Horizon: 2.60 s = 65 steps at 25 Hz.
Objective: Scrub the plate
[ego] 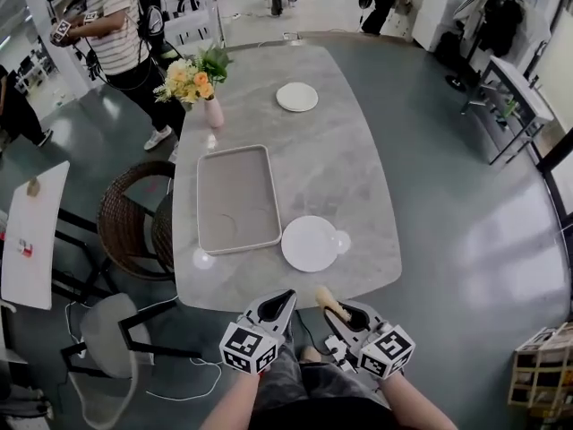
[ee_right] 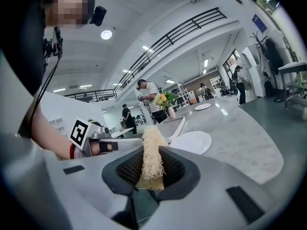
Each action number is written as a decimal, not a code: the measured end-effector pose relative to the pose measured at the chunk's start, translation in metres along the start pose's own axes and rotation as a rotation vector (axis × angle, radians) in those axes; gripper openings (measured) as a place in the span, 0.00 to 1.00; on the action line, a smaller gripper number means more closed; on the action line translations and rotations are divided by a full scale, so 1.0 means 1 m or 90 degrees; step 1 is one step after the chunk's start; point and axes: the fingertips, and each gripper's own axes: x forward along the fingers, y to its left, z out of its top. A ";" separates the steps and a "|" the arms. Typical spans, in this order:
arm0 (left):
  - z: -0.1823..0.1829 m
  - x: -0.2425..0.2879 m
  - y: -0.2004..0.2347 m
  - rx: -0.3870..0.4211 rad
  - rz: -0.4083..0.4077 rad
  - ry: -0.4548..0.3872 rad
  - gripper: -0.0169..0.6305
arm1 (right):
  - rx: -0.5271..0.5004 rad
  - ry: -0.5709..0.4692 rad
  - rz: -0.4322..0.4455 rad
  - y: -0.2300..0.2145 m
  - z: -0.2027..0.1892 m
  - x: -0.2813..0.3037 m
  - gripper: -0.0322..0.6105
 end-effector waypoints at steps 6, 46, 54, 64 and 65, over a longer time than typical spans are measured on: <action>0.004 0.029 0.031 0.021 -0.011 0.045 0.05 | -0.016 0.024 -0.019 -0.022 0.009 0.031 0.18; -0.028 0.093 0.101 0.415 0.009 0.367 0.05 | -0.750 0.433 0.094 -0.074 -0.036 0.100 0.17; -0.029 0.093 0.099 0.461 -0.007 0.384 0.05 | -0.827 0.419 0.109 -0.078 -0.025 0.130 0.18; -0.031 0.095 0.095 0.458 -0.016 0.391 0.05 | -0.675 0.411 -0.027 -0.122 0.011 0.144 0.18; -0.031 0.095 0.095 0.451 -0.017 0.390 0.05 | -0.671 0.415 -0.034 -0.126 0.012 0.140 0.18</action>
